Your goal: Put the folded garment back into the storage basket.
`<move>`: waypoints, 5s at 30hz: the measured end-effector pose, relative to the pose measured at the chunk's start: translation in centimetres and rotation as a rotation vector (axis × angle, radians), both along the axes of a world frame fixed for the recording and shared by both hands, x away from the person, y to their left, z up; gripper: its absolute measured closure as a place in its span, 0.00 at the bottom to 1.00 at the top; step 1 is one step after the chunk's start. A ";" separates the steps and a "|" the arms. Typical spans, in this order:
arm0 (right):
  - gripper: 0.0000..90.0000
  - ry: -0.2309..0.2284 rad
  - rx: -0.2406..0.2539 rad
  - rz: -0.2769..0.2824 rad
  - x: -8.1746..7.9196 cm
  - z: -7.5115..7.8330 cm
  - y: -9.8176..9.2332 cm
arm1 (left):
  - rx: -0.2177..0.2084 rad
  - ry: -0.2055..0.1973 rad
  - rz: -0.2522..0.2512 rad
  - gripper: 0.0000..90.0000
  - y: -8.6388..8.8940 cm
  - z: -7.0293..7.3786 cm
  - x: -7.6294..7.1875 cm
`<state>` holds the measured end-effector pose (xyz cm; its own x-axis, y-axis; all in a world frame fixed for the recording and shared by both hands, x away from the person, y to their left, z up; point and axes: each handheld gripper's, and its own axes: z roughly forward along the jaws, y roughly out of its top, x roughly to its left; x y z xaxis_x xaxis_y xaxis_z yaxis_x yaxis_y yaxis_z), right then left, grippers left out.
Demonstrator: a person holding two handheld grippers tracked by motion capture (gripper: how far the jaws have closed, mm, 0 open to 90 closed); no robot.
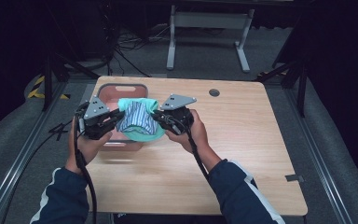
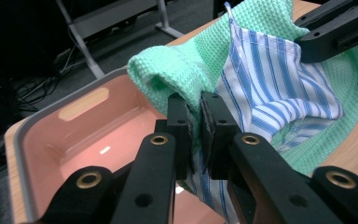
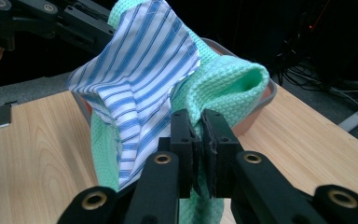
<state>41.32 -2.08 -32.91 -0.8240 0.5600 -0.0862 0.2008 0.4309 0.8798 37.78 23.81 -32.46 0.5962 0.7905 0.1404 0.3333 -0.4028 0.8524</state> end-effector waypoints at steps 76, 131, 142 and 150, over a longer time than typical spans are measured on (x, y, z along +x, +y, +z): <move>0.81 0.110 -0.109 -0.004 4.8 -5.4 7.1 | 0.018 0.009 0.129 0.63 4.3 -3.6 2.2; 0.47 0.033 -0.354 -0.035 -3.9 -6.3 -9.7 | 0.160 0.010 -0.256 0.35 -8.4 -7.5 -5.4; 0.43 0.052 -0.368 -0.059 -5.1 -8.5 -12.7 | 0.204 0.059 -0.314 0.35 -9.3 -9.4 -5.8; 0.40 0.054 -0.332 -0.081 -5.9 -9.5 -15.1 | 0.223 0.088 -0.342 0.31 -9.8 -10.4 -5.9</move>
<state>35.37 -17.18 -42.46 -0.7867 0.5722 -0.2318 0.2886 0.6728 0.6812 31.87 14.02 -42.89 0.8364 0.5011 0.2222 0.2164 -0.6743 0.7060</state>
